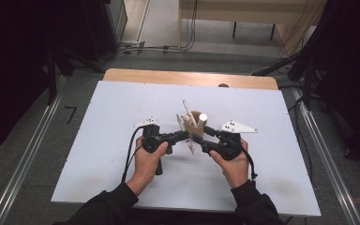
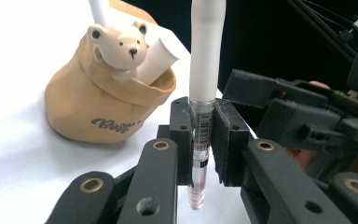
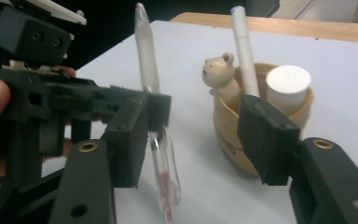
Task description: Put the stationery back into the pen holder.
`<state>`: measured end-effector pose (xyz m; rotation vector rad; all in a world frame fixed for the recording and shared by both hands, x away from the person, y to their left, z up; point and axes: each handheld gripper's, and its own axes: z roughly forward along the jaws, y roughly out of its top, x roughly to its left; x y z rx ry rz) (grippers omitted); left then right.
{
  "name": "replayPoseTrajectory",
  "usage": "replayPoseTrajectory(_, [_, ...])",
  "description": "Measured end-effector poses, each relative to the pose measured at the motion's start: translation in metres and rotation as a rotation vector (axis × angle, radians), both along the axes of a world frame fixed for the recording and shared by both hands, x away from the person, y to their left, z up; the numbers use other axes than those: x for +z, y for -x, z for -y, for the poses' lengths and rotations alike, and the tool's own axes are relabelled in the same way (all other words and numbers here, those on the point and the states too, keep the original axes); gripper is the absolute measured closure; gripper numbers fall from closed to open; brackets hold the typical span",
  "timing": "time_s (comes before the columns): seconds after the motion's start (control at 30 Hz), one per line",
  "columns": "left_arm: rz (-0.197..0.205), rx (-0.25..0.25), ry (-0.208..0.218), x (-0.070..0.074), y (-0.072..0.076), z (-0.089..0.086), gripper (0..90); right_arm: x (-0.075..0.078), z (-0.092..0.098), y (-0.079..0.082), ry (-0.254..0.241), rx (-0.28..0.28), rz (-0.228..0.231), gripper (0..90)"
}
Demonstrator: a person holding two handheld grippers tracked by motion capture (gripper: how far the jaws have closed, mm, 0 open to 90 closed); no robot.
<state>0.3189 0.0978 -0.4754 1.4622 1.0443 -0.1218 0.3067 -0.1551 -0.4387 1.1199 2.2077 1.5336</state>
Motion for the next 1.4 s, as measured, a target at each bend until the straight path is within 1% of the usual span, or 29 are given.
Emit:
replayPoseTrajectory(0.1, [0.007, 0.003, 0.002, 0.002, -0.001, -0.002, 80.7, -0.003, 0.005, 0.000, 0.016, -0.002, -0.011, 31.2])
replayPoseTrajectory(0.17, [0.011, 0.005, 0.004, 0.004, -0.001, -0.002, 80.7, -0.008, 0.008, 0.001, 0.026, -0.010, -0.021, 28.3])
replayPoseTrajectory(0.27, [0.016, 0.011, 0.014, 0.007, -0.003, -0.003, 80.7, -0.014, 0.011, 0.001, 0.058, -0.015, -0.041, 24.4])
replayPoseTrajectory(0.33, [0.020, 0.015, 0.023, 0.009, -0.003, -0.004, 80.7, -0.017, 0.013, 0.001, 0.071, -0.022, -0.049, 21.5])
replayPoseTrajectory(0.53, [0.027, 0.023, 0.027, 0.012, -0.004, -0.007, 80.7, -0.024, 0.018, 0.002, 0.108, -0.033, -0.058, 13.9])
replayPoseTrajectory(0.77, [0.027, 0.030, 0.030, 0.013, -0.007, -0.006, 80.6, -0.027, 0.025, 0.002, 0.113, -0.054, -0.060, 12.8])
replayPoseTrajectory(0.87, [0.031, 0.032, 0.041, 0.015, -0.009, -0.006, 80.6, -0.028, 0.026, 0.001, 0.118, -0.060, -0.063, 12.8])
replayPoseTrajectory(1.03, [0.042, 0.046, 0.050, 0.019, -0.015, -0.005, 80.6, -0.029, 0.027, 0.000, 0.120, -0.063, -0.066, 12.9])
replayPoseTrajectory(1.23, [0.040, 0.071, 0.052, 0.018, -0.022, -0.004, 80.6, -0.030, 0.027, 0.000, 0.117, -0.067, -0.071, 12.9])
replayPoseTrajectory(1.4, [0.049, 0.075, 0.052, 0.021, -0.027, -0.003, 80.6, -0.031, 0.027, -0.001, 0.118, -0.067, -0.073, 12.9])
